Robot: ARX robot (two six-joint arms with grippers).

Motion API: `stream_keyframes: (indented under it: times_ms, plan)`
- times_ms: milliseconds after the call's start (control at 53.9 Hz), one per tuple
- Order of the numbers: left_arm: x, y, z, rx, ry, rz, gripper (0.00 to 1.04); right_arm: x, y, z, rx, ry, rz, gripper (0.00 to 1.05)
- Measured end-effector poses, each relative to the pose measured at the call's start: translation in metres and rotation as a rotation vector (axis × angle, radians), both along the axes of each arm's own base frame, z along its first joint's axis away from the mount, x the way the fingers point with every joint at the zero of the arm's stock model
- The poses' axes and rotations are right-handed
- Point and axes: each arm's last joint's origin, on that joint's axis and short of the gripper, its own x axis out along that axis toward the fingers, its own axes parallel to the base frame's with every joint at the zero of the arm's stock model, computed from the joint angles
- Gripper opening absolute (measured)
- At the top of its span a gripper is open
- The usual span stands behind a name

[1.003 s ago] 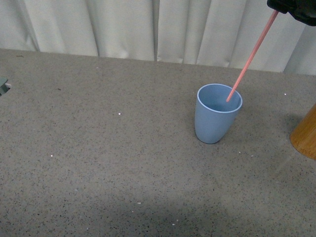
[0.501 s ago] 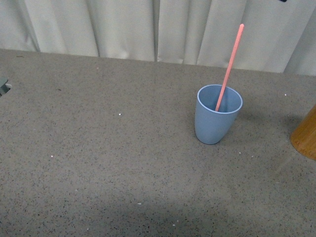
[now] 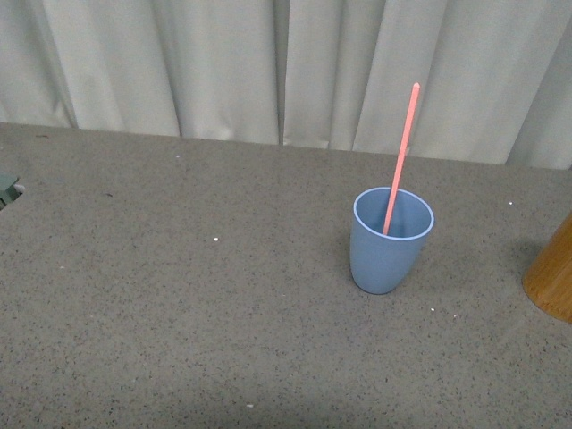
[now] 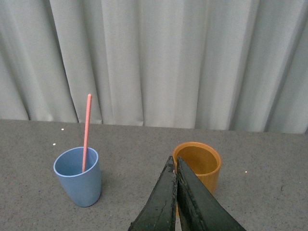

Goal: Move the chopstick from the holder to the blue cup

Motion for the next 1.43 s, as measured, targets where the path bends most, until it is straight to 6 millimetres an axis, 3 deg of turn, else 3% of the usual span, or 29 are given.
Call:
stream_keyframes:
  times_ms: [279,464,817,1430]
  plan:
    - [0.0000,0.0000,0.0000,0.000,0.000,0.001,0.98,-0.0002,0.0000,0.0000,-0.003,-0.001,0.000,0.02]
    - [0.0000,0.0000,0.0000,0.000,0.000,0.000,0.98,-0.0002,0.0000,0.0000,-0.002,-0.001,0.000,0.39]
    - [0.0000,0.0000,0.0000,0.000,0.000,0.000,0.98,-0.0002,0.0000,0.0000,-0.002,-0.001,0.000,0.97]
    - [0.0000,0.0000,0.0000,0.000,0.000,0.000,0.98,-0.0002,0.0000,0.0000,-0.002,0.000,0.000,0.95]
